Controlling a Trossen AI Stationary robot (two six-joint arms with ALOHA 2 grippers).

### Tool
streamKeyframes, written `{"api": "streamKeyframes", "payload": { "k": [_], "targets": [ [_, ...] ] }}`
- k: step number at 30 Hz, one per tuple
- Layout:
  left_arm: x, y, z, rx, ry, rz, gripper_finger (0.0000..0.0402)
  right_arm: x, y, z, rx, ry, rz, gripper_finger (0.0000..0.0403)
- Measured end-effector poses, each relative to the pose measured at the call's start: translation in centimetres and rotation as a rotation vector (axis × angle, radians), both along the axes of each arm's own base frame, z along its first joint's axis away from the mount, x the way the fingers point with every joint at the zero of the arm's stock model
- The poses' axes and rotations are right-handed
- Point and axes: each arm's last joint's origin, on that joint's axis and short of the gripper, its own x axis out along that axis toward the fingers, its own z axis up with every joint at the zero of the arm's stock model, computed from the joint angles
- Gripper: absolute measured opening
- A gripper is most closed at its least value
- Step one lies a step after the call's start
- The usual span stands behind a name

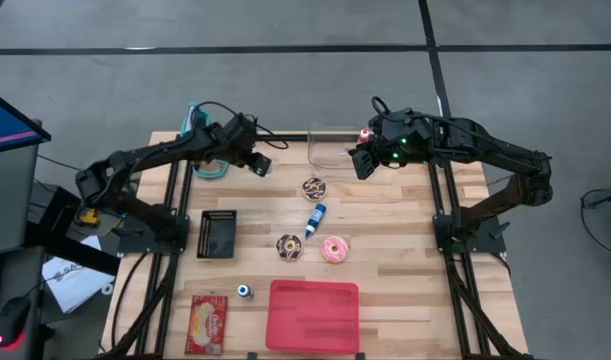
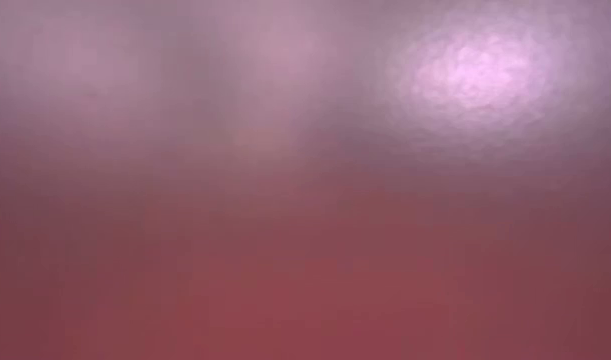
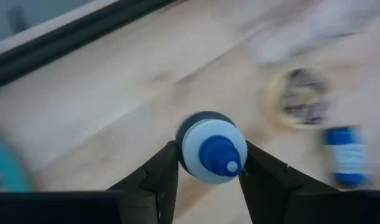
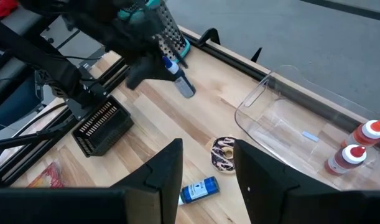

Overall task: Pick & Place Food Item
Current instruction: Put the top left blue food coloring bottle into the transparent bin

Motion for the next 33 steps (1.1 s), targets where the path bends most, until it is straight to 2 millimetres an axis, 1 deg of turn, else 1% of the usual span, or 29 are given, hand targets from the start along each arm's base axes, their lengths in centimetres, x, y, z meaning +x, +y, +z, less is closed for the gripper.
{"api": "streamKeyframes", "payload": {
  "k": [2,5,7,9,12,15,17,20,25,28,33],
  "targets": [
    [0.6,-1.0,1.0,0.019,-0.080,-0.057,0.0136,0.0,0.0,0.0,-0.001,0.000,-0.007,0.0136],
    [1.7,-2.6,2.7,0.042,-0.140,-0.133,0.0136,-0.4,-0.1,-0.3,-0.002,0.044,-0.046,0.0136],
    [2.8,-3.5,4.2,0.064,-0.178,-0.182,0.0135,-0.8,-0.2,-0.6,0.003,0.087,-0.071,0.0136],
    [4.0,-3.9,5.7,0.085,-0.209,-0.218,0.0133,-1.1,-0.4,-0.9,0.013,0.121,-0.088,0.0136],
    [6.1,-3.7,7.5,0.112,-0.199,-0.255,0.0130,-1.3,-0.7,-1.1,0.017,0.150,-0.101,0.0136],
    [8.3,-2.4,8.6,0.145,-0.139,-0.288,0.0130,-1.5,-0.9,-1.1,0.018,0.158,-0.111,0.0136],
    [9.9,-1.2,8.6,0.151,-0.085,-0.308,0.0129,-1.5,-1.1,-1.2,0.019,0.164,-0.117,0.0136],
    [12.0,0.8,7.8,0.153,-0.024,-0.333,0.0129,-1.9,-1.2,-1.1,0.021,0.173,-0.124,0.0136],
    [14.7,3.5,6.3,0.166,0.019,-0.370,0.0129,-3.0,-1.0,-0.6,0.014,0.164,-0.134,0.0136],
    [16.1,4.5,5.2,0.172,0.050,-0.396,0.0128,-4.1,-0.9,-0.1,0.013,0.150,-0.153,0.0136],
    [18.0,5.4,2.7,0.164,0.133,-0.446,0.0128,-5.7,-0.6,0.6,0.015,0.120,-0.160,0.0136]
  ]
}}
